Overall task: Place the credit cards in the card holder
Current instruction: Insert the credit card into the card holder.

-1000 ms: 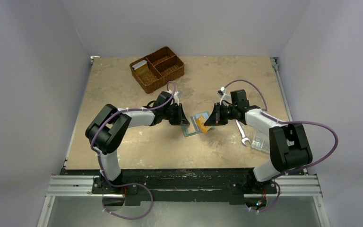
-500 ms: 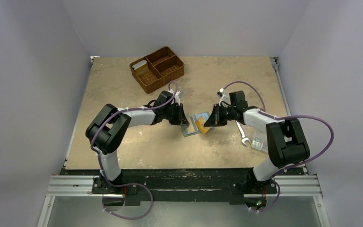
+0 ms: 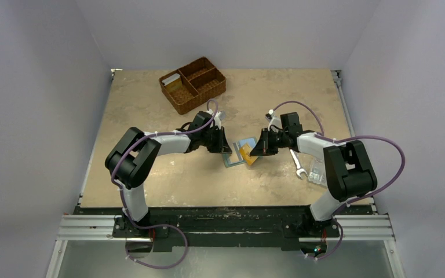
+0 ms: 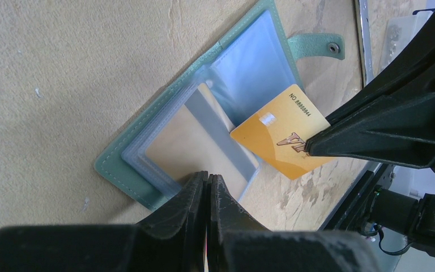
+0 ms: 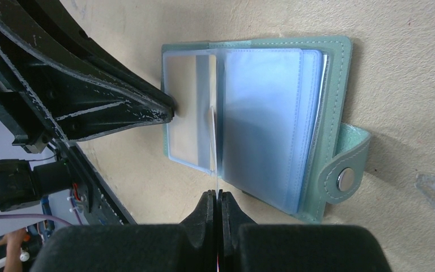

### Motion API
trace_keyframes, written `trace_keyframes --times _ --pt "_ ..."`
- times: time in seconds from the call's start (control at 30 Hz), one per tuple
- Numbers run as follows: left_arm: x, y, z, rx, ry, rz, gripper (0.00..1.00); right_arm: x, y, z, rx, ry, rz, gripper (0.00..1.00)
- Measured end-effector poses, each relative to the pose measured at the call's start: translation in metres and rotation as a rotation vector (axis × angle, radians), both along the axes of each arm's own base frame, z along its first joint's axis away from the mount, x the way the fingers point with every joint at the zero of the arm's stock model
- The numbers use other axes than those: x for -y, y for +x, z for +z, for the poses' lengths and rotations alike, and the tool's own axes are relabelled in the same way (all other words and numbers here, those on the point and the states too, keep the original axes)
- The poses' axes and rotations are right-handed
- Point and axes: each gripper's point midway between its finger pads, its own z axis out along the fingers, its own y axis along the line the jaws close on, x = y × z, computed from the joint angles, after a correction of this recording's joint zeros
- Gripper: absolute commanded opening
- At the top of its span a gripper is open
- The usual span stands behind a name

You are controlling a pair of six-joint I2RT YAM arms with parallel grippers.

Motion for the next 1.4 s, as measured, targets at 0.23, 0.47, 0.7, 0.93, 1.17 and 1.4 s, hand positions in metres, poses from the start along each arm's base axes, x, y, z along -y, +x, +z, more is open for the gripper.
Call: trace_keyframes --times 0.23,0.47,0.7,0.93,1.17,1.4 --pt "0.000 0.000 0.000 0.001 0.000 0.000 0.00 -0.001 0.002 -0.003 0.001 0.003 0.001 0.00" --pt "0.000 0.000 0.000 0.001 0.000 -0.001 0.00 -0.006 0.002 -0.006 -0.009 0.038 0.022 0.00" --pt "-0.001 0.000 0.000 0.006 0.003 -0.005 0.00 -0.013 0.006 -0.013 -0.025 0.082 0.036 0.00" --pt "-0.001 0.001 -0.001 0.009 0.005 -0.006 0.00 -0.021 0.019 -0.014 -0.017 0.129 0.044 0.00" --pt "-0.002 0.002 -0.001 0.015 0.007 -0.009 0.00 -0.024 0.028 -0.015 -0.004 0.137 0.037 0.05" --pt "-0.003 0.002 -0.001 0.026 0.013 -0.017 0.00 -0.025 0.034 -0.016 0.013 0.140 0.038 0.05"
